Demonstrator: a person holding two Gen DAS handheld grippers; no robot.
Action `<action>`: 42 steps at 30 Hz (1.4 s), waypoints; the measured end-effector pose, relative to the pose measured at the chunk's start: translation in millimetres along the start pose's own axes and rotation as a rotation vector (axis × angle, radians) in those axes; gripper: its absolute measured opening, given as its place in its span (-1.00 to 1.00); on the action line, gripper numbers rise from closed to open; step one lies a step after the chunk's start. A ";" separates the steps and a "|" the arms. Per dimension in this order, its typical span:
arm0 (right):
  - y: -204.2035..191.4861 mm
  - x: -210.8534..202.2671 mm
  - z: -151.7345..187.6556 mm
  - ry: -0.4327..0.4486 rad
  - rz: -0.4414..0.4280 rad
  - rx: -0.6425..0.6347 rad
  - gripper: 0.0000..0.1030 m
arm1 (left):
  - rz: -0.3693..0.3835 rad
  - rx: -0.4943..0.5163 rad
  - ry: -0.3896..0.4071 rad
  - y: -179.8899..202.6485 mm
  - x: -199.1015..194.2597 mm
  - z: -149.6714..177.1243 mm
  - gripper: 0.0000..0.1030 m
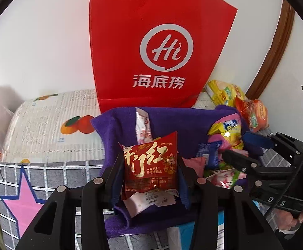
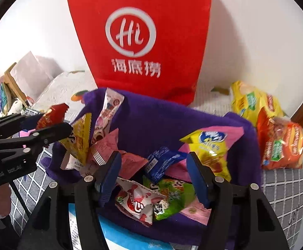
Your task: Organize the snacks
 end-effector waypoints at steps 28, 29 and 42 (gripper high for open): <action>22.3 -38.9 -3.3 0.084 0.079 0.037 0.27 | 0.075 0.056 -0.073 40.8 25.6 15.7 -0.14; 22.7 -39.2 -3.2 0.085 0.079 0.038 0.27 | 0.075 0.054 -0.073 41.1 26.7 15.2 -0.12; 26.2 -39.5 -3.7 0.081 0.078 0.041 0.27 | 0.081 0.037 -0.050 40.5 27.7 13.6 -0.11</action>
Point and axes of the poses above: each gripper's, at about its wrist camera, not at the fingertips, and x roughly the way its jaws point, y to its right, z to its underside, the point moved 1 cm from there along x, roughly the way its jaws point, and after that the axes turned 13 degrees about -z, right-handed, at the moved point
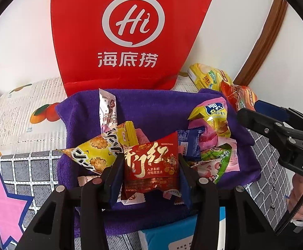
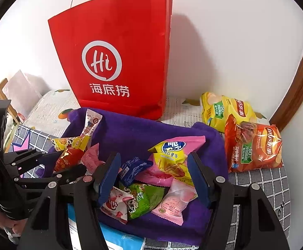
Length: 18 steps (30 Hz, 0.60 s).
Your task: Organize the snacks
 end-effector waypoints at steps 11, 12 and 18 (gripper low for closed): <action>-2.1 4.9 0.7 -0.021 0.008 -0.005 0.27 | 0.009 -0.007 0.009 2.8 5.9 0.8 0.04; -2.2 6.1 0.9 -0.024 0.009 -0.007 0.27 | 0.011 -0.009 0.008 2.5 6.1 0.7 0.05; -7.0 12.4 2.4 -0.043 0.012 -0.017 0.27 | 0.011 -0.019 0.006 1.1 3.6 -1.6 0.19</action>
Point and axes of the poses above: each gripper's, at about its wrist camera, not at the fingertips, and x roughly the way its jaws point, y to its right, z to its underside, the point moved 1 cm from there along x, roughly the way its jaws point, and after that the axes turned 13 degrees about -z, right-handed, at the moved point
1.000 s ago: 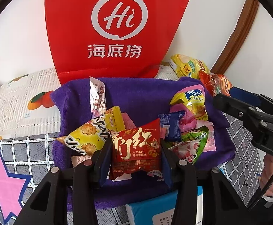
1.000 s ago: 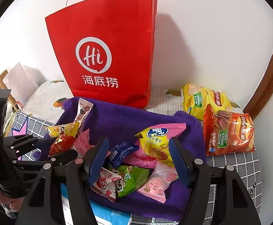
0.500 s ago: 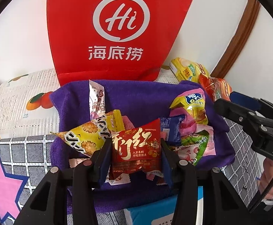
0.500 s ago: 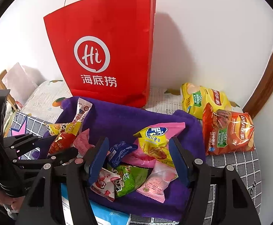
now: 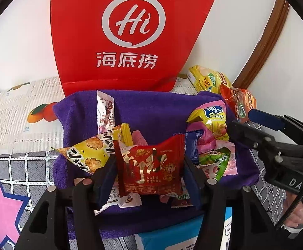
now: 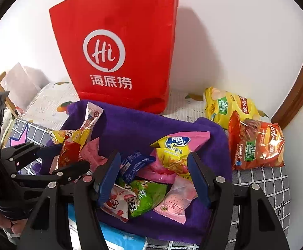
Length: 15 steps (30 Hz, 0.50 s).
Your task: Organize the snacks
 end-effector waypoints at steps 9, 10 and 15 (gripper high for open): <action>3.8 -2.0 0.0 0.003 0.007 0.009 0.28 | 0.009 -0.014 0.037 -2.5 -9.7 -4.0 0.27; 4.8 -2.3 -0.3 0.004 0.008 0.010 0.28 | 0.012 -0.016 0.045 -2.8 -11.7 -4.5 0.29; 6.9 -4.4 -1.0 0.009 0.008 0.017 0.28 | 0.023 -0.021 0.067 -4.5 -18.0 -5.7 0.30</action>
Point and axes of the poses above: each gripper's, at about its wrist camera, not at the fingertips, and x roughly the way its jaws point, y to its right, z to its underside, the point moved 1 cm from there along x, roughly the way its jaws point, and after that the axes turned 13 degrees about -z, right-handed, at the moved point
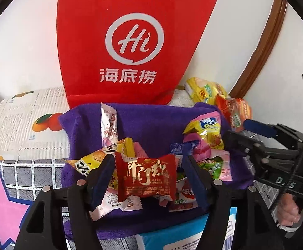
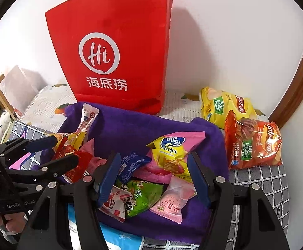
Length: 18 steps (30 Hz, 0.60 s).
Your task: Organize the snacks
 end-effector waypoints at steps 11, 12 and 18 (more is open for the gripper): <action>-0.4 -1.8 -0.8 0.003 0.002 0.001 0.28 | 0.008 -0.001 -0.026 -1.8 0.0 -0.7 0.31; 0.0 -1.6 -0.9 0.001 0.002 0.006 0.28 | 0.005 0.000 -0.027 -1.8 -0.1 -0.5 0.32; 1.1 -4.0 -2.2 -0.001 -0.002 0.046 0.27 | -0.067 0.003 -0.002 -4.9 -5.1 -1.9 0.42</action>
Point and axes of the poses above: each gripper's, at about its wrist camera, not at the fingertips, and x roughly the way its jaws point, y to its right, z to its underside, the point moved 1 cm from there along x, roughly the way its jaws point, and after that the axes turned 13 degrees about -z, right-handed, at the moved point
